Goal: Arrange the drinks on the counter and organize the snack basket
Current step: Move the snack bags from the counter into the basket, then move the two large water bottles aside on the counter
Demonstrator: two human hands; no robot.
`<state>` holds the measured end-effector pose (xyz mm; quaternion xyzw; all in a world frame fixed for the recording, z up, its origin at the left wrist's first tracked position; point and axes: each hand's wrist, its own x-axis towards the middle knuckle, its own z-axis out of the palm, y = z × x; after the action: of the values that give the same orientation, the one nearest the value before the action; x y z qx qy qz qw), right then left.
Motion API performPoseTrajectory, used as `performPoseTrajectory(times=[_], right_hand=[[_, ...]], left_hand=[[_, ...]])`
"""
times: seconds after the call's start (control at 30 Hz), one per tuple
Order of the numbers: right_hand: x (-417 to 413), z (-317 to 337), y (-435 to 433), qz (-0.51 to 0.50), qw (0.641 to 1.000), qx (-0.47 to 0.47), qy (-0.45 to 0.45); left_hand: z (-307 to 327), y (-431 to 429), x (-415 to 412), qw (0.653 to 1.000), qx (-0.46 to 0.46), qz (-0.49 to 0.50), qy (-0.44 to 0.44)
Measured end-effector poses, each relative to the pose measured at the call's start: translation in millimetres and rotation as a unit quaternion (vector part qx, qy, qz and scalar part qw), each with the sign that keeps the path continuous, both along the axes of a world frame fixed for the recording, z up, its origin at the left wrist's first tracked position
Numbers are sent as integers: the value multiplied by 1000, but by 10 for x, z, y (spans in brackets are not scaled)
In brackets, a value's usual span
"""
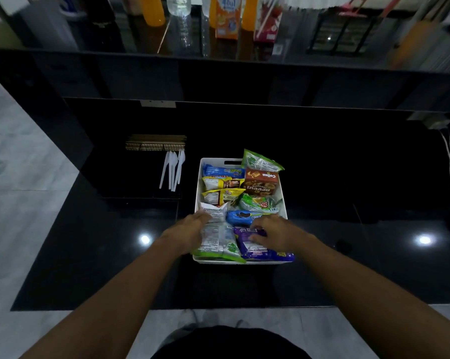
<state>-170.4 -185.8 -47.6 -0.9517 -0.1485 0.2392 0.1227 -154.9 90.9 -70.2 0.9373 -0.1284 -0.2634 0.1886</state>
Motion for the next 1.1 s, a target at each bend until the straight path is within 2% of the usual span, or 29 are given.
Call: performPoseTrajectory(times=[0.07, 0.17, 0.33, 0.47, 0.63, 0.77, 0.9, 1.1], right_hand=[[34, 49, 48, 3, 1000, -8, -9], [138, 180, 182, -3, 999, 2, -44], [446, 553, 539, 26, 986, 29, -164], [750, 1093, 838, 37, 960, 82, -265], [1087, 1910, 1138, 34, 921, 184, -342], [1357, 2391, 1303, 33, 896, 201, -395], [1616, 2756, 1409, 14, 889, 168, -426], [1925, 3239, 1493, -13, 885, 108, -453]], left_hand=[[76, 23, 42, 1000, -3, -7, -9], [251, 41, 144, 997, -12, -47, -66], [737, 92, 422, 978, -40, -75, -192], [1251, 225, 712, 949, -62, -88, -295], [2024, 397, 1056, 907, -114, -78, -398], [2589, 546, 1295, 876, -122, -55, -463], [3017, 663, 1511, 862, -114, -34, -493], [3513, 683, 1913, 884, -63, -4, -463]])
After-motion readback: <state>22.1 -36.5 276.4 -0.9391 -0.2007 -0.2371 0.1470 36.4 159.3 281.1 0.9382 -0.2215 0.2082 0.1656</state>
